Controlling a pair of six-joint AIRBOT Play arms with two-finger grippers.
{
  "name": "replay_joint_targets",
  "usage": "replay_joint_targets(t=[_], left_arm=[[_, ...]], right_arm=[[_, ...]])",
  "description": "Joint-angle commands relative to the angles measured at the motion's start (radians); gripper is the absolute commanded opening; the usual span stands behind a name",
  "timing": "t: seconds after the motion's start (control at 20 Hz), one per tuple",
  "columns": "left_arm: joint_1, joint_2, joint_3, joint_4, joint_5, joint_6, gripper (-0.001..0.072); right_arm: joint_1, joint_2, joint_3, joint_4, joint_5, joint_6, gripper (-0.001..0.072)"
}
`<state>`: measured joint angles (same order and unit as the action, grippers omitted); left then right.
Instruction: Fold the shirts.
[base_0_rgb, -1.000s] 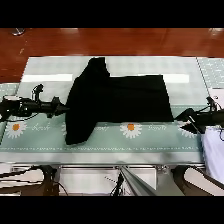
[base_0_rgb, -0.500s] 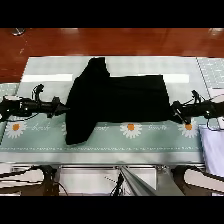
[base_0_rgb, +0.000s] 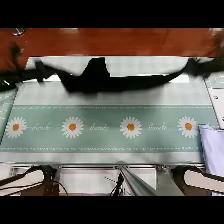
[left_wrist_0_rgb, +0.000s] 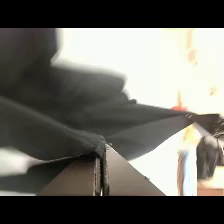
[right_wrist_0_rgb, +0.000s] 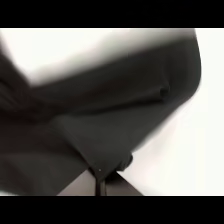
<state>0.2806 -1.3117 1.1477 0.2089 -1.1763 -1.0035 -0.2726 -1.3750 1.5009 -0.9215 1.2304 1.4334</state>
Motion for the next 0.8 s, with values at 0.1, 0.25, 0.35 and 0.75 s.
replay_joint_targets(t=[0.1, 0.25, 0.35, 0.75], left_arm=[[0.021, 0.202, 0.615, 0.194, 0.079, -0.182, 0.0023], [0.049, 0.311, 0.865, 0.617, 0.057, -0.373, 0.0024], [0.057, 0.418, 0.911, 0.79, 0.056, -0.425, 0.0024], [0.021, 0.749, 0.853, 1.098, -0.114, -0.509, 0.0024]], right_arm=[[0.003, 0.119, 0.619, -0.063, 0.035, 0.055, 0.0017], [0.002, 0.299, 0.599, -0.118, 0.035, 0.051, 0.0017], [0.002, 0.421, 0.573, -0.159, 0.058, 0.048, 0.0017], [0.002, 0.704, 0.568, -0.296, 0.218, 0.08, 0.0017]])
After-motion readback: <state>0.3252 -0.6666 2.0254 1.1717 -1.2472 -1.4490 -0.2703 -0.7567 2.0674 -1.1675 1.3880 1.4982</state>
